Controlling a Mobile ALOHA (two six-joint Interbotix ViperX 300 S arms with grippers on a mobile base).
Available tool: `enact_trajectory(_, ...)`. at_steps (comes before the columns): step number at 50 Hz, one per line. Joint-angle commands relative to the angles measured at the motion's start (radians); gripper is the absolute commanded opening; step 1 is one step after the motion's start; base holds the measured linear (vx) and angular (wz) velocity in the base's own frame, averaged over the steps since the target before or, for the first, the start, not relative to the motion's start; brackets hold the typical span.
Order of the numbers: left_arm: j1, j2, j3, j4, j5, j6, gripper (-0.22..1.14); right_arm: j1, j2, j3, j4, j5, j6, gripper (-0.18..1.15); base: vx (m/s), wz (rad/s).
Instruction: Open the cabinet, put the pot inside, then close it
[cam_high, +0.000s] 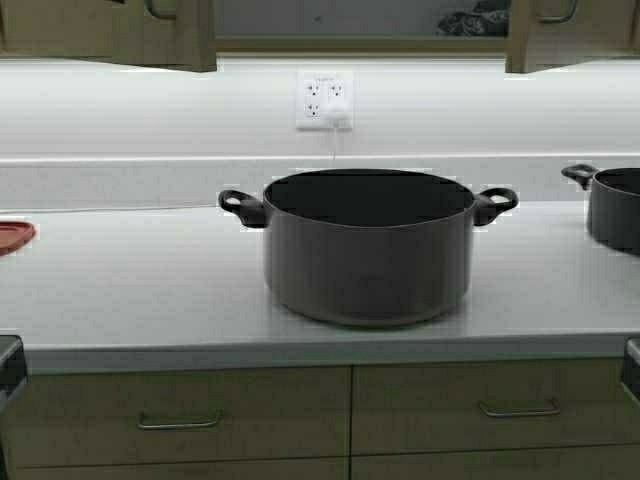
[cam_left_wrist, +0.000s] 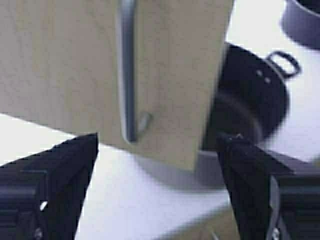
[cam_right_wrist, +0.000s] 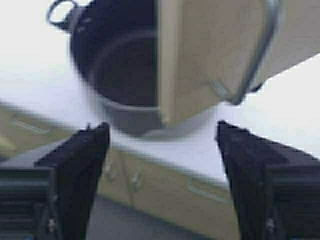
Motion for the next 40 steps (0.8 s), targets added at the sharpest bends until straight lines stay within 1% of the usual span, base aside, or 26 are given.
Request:
enact_trajectory(1, -0.002, -0.025, -0.034, 0.003, 0.091, -0.006, 0.87, 0.003, -0.002, -0.064, 0.02, 0.067, 0.006, 0.89, -0.04, 0.03)
enact_trajectory(4, -0.006, -0.025, -0.054, 0.003, 0.129, -0.009, 0.7, 0.026, 0.002, -0.075, 0.054, 0.069, 0.003, 0.82, -0.04, 0.03)
enact_trajectory(7, -0.025, -0.018, -0.069, 0.003, 0.146, -0.009, 0.48, 0.064, 0.011, -0.083, 0.095, 0.064, 0.002, 0.68, -0.05, 0.04)
enact_trajectory(11, -0.078, 0.002, -0.089, 0.003, 0.149, 0.002, 0.11, 0.141, 0.034, -0.091, 0.146, 0.025, 0.002, 0.42, -0.05, 0.04)
enact_trajectory(13, -0.118, 0.018, -0.103, 0.003, 0.141, 0.006, -0.04, 0.181, 0.048, -0.091, 0.163, -0.012, 0.002, 0.27, -0.04, 0.04)
enact_trajectory(14, -0.14, 0.031, -0.109, 0.003, 0.133, 0.006, -0.09, 0.202, 0.055, -0.091, 0.169, -0.034, 0.002, 0.2, -0.04, 0.04)
enact_trajectory(15, -0.16, 0.041, -0.114, 0.003, 0.124, 0.006, -0.1, 0.225, 0.06, -0.089, 0.17, -0.061, 0.002, 0.13, -0.04, 0.04)
enact_trajectory(17, -0.201, 0.067, -0.124, 0.003, 0.103, 0.008, -0.07, 0.273, 0.072, -0.086, 0.169, -0.11, 0.002, 0.02, -0.04, 0.04)
enact_trajectory(19, -0.242, 0.095, -0.132, 0.003, 0.069, 0.006, -0.01, 0.319, 0.084, -0.084, 0.167, -0.161, 0.0, -0.03, -0.04, 0.04)
enact_trajectory(21, -0.287, 0.123, -0.137, 0.003, 0.023, 0.006, 0.04, 0.364, 0.1, -0.083, 0.163, -0.219, 0.0, -0.01, -0.04, 0.04)
enact_trajectory(22, -0.308, 0.138, -0.14, 0.003, -0.002, 0.006, 0.06, 0.394, 0.115, -0.084, 0.158, -0.262, 0.0, 0.02, -0.04, 0.03)
enact_trajectory(26, -0.385, 0.202, -0.146, 0.003, -0.135, -0.002, 0.04, 0.449, 0.167, -0.089, 0.137, -0.364, 0.002, 0.08, -0.04, 0.03)
enact_trajectory(33, -0.48, 0.331, -0.156, 0.003, -0.364, -0.02, 0.02, 0.459, 0.267, -0.106, 0.081, -0.495, 0.005, 0.06, -0.03, 0.02)
enact_trajectory(37, -0.503, 0.42, -0.181, 0.003, -0.469, -0.052, 0.02, 0.457, 0.328, -0.137, 0.035, -0.552, 0.006, 0.06, -0.03, 0.02)
enact_trajectory(40, -0.506, 0.483, -0.213, 0.003, -0.514, -0.078, 0.02, 0.449, 0.374, -0.161, 0.005, -0.588, 0.008, 0.06, -0.02, 0.01)
